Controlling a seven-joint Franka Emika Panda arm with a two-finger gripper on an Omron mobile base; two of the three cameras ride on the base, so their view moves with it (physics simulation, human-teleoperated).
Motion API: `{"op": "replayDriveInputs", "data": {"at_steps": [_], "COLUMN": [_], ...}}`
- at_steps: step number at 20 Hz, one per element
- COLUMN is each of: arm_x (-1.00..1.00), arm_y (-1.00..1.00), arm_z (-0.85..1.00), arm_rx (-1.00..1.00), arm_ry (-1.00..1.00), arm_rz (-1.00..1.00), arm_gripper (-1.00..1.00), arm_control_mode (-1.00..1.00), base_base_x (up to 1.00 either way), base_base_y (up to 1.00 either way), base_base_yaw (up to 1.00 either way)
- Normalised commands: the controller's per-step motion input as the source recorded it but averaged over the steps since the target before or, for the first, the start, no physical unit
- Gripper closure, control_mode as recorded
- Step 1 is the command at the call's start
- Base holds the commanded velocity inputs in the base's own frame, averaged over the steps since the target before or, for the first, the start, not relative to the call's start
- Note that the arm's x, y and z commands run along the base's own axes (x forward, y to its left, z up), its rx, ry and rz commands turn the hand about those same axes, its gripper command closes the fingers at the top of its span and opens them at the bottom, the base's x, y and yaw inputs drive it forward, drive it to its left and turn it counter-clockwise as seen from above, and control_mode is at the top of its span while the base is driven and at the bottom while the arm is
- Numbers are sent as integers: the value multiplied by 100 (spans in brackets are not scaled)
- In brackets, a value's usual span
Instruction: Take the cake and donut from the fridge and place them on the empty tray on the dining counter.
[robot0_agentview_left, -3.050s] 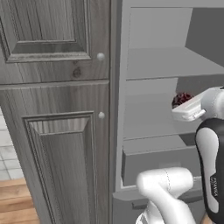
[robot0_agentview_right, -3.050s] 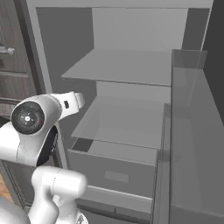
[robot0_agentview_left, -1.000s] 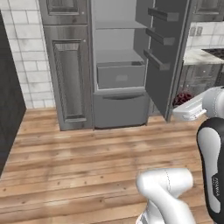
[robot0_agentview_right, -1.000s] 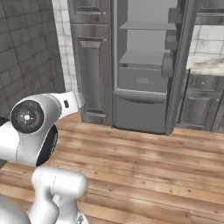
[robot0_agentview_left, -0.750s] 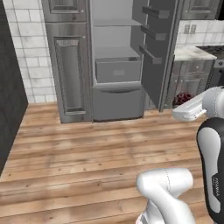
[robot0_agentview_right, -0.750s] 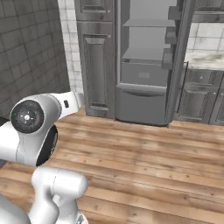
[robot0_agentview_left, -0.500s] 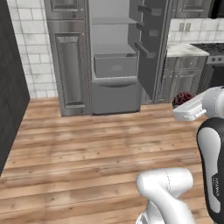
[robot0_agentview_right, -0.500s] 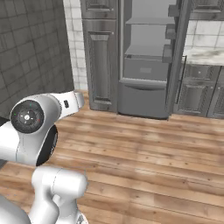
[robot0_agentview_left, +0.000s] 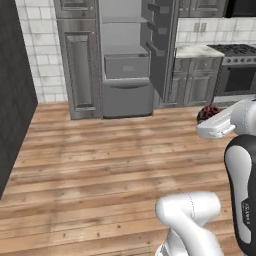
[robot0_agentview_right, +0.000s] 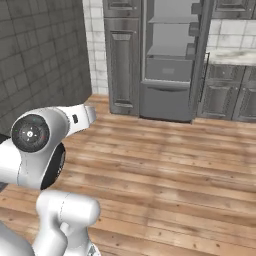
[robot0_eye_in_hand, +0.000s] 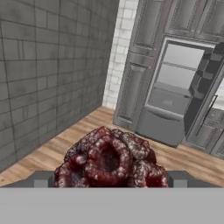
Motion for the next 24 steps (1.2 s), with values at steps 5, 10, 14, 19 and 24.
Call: {"op": "replayDriveInputs", "data": {"at_steps": [5, 10, 14, 19, 24], "arm_x": [0, 0, 0, 0, 0], "arm_y": [0, 0, 0, 0, 0], "arm_z": [0, 0, 0, 0, 0], "arm_rx": [0, 0, 0, 0, 0], "arm_ry": [0, 0, 0, 0, 0], "arm_rz": [0, 0, 0, 0, 0], "arm_gripper": [100, 100, 100, 100, 100], "arm_control_mode": [100, 100, 100, 100, 100], "base_base_x": [-100, -85, -65, -71, -68], "base_base_y": [-53, -71, -81, -52, -31], "base_base_yaw": [0, 0, 0, 0, 0]}}
